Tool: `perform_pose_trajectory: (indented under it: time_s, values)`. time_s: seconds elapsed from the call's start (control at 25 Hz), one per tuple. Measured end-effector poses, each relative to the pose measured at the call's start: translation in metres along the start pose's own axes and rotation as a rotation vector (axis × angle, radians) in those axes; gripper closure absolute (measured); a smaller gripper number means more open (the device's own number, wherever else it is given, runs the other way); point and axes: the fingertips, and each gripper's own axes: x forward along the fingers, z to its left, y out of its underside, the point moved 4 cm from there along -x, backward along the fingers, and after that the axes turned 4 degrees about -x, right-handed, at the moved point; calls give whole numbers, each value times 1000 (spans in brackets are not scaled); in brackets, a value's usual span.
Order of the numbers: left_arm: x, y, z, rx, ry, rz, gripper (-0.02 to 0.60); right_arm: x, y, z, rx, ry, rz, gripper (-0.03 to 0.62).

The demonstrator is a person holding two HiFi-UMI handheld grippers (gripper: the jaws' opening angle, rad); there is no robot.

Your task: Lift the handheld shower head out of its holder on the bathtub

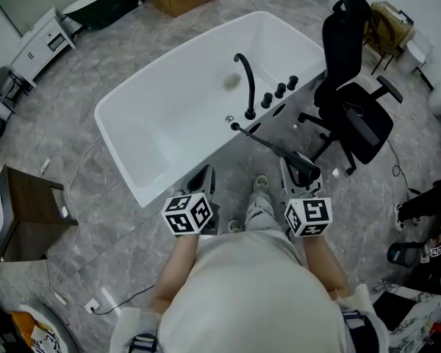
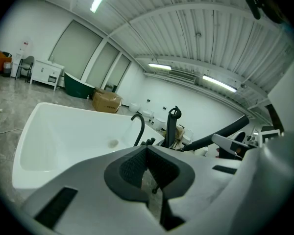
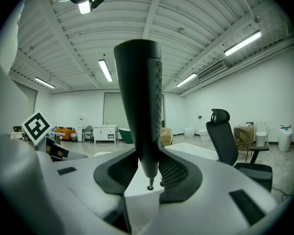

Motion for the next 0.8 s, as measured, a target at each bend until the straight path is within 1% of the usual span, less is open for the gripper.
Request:
perform_pose_trajectory:
  time_s: [0.28,0.8]
  values:
    - [4,3,-2,5,4,7,561,4,3,-5,-5,16,6,453]
    - [13,0,-4,3,7,18,561,10,-4,-8,-2,12,8,453]
